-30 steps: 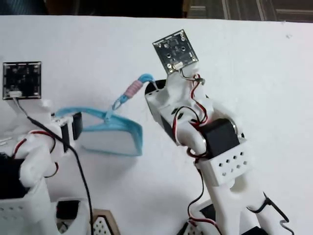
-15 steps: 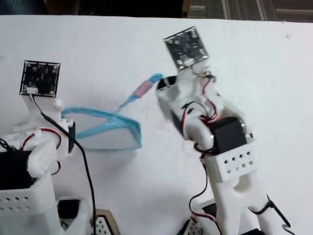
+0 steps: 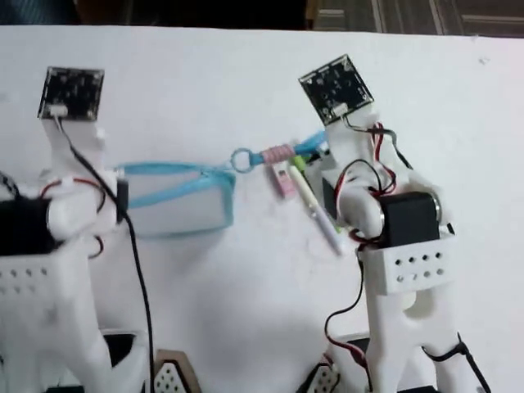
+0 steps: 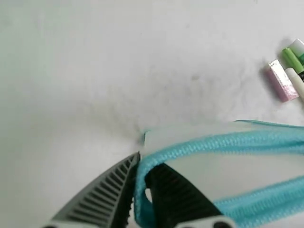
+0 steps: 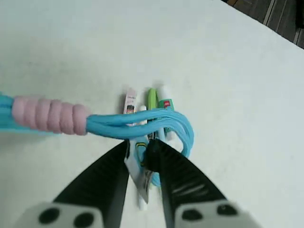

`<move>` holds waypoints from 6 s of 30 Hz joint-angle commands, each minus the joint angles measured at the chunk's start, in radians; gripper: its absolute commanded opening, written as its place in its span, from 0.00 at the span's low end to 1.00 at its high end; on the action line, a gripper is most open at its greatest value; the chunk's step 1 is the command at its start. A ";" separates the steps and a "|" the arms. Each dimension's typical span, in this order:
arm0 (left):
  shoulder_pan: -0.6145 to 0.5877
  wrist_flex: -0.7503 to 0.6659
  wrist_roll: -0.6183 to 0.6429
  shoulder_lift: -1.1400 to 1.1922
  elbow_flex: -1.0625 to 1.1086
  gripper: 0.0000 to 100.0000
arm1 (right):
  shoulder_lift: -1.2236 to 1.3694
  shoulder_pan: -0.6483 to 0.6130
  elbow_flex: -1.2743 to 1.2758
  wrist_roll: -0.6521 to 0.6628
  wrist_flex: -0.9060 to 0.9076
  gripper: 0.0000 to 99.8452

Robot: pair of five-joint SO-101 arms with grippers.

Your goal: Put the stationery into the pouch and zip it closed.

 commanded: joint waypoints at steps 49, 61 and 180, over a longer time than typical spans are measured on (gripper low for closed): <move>-0.013 0.005 0.091 0.143 -0.103 0.02 | 1.092 -0.022 -0.109 0.081 -0.315 0.11; -0.012 0.003 0.091 0.143 -0.103 0.02 | 1.193 -0.050 -0.201 0.152 -0.180 0.06; -0.013 0.003 0.086 0.143 -0.104 0.02 | 1.113 -0.150 -0.084 0.031 -0.236 0.16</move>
